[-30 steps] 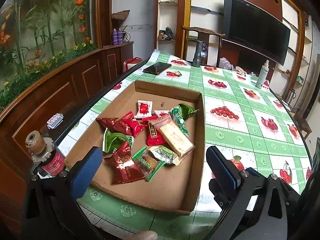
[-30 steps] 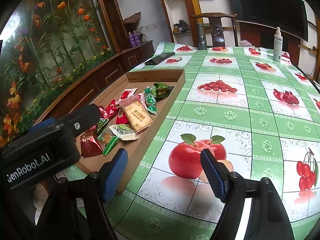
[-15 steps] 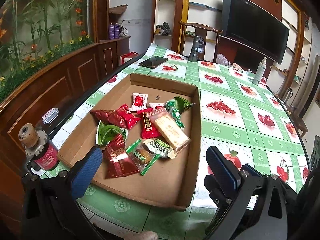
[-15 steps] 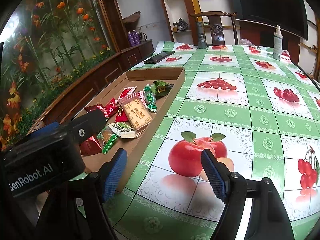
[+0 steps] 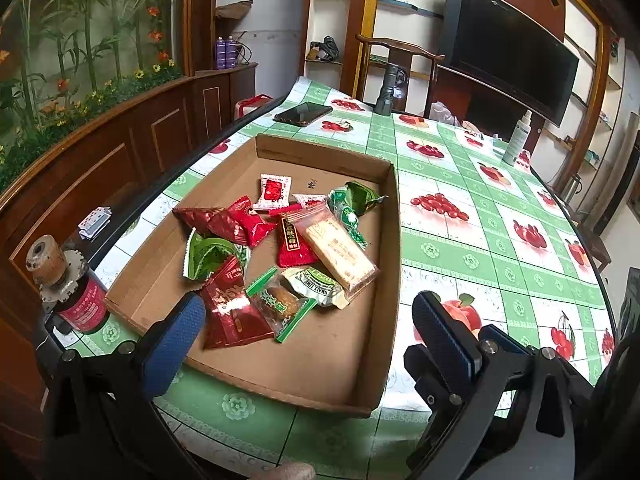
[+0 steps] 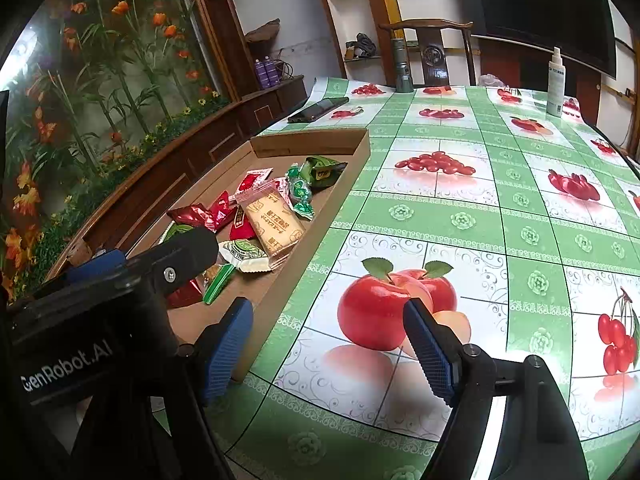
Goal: Organize snacks
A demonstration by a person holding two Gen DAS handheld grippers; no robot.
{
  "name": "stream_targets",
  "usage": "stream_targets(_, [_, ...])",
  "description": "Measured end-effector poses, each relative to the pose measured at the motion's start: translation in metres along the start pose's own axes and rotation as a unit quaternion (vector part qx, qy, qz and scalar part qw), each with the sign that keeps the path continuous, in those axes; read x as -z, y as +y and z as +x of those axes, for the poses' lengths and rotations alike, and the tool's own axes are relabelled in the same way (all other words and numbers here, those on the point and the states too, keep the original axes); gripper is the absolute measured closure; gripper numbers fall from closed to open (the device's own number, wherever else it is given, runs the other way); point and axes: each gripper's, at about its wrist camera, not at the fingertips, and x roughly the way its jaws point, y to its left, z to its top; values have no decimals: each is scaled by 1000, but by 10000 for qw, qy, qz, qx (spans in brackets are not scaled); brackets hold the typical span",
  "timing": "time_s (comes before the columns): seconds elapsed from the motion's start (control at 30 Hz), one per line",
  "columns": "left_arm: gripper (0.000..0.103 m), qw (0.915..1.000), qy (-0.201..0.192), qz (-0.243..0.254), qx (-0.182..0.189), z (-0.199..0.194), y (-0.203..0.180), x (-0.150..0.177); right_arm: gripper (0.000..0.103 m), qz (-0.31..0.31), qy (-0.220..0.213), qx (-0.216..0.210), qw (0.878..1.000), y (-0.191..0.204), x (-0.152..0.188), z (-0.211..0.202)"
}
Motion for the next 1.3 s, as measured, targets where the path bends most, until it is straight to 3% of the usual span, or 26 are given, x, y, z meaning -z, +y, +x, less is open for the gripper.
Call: stream_targets(1.3, [0,9996,194,-91,201,5,0,5,23,50,220,14,9997,-1,3,8])
